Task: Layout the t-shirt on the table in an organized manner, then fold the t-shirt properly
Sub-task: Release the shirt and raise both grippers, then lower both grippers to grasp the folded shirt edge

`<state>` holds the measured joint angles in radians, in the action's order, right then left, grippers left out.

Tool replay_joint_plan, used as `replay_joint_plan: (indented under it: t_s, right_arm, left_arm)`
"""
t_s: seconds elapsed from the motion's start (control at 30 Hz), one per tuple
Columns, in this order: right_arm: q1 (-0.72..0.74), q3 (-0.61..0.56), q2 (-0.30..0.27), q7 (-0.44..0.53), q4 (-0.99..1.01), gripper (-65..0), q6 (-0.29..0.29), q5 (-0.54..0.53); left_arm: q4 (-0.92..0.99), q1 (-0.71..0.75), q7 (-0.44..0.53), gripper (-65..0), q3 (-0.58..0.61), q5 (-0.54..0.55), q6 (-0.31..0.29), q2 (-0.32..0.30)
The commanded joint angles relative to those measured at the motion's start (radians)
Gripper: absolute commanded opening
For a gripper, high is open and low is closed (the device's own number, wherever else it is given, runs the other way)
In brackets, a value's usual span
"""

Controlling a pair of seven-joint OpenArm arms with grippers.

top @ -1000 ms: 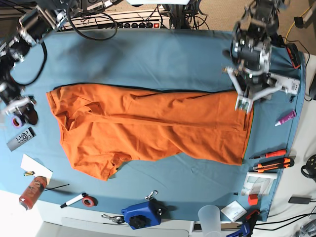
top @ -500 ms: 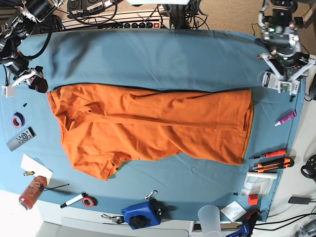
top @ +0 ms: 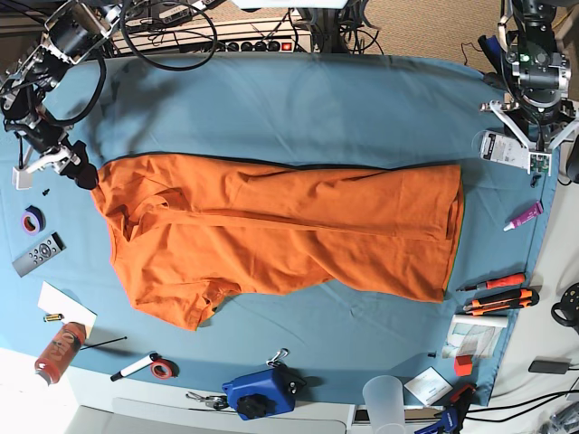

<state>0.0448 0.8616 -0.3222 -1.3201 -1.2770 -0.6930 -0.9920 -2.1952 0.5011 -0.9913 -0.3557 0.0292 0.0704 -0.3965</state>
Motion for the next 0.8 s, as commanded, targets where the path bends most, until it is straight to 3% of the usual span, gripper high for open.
replay_joint_plan:
  t_s: [0.0, 0.13, 0.3, 0.43, 0.6, 0.77]
  right_arm:
    - [0.019, -0.016, -0.024, 0.017, -0.016, -37.5, -0.005, -0.013]
    - [0.019, -0.112, -0.018, 0.066, -0.016, -37.5, -0.005, 0.059]
    - [0.019, -0.200, -0.019, 0.097, -0.016, -37.5, -0.005, 0.114]
    - [0.019, -0.199, -0.019, 0.093, -0.016, -37.5, -0.005, 0.116]
    - [0.019, -0.199, -0.020, 0.065, -0.016, -37.5, -0.005, 0.115]
    - [0.019, -0.199, -0.025, 0.041, -0.016, -37.5, -0.005, 0.116]
  left_arm:
    - [-0.018, 0.000, 0.025, -37.7, -0.007, 0.022, -0.019, -0.011]
    - [-0.013, 0.000, 0.050, -37.7, -0.007, 0.168, -0.133, -0.011]
    - [-0.010, -0.003, 0.076, -37.7, -0.007, 0.311, -0.230, -0.007]
    - [0.012, -0.045, 0.098, -37.7, -0.007, 0.414, -0.294, 0.056]
    - [0.123, -0.167, 0.100, -37.7, -0.007, 0.438, -0.297, 0.150]
    - [0.275, -0.265, 0.060, -37.7, -0.010, 0.480, -0.300, 0.169]
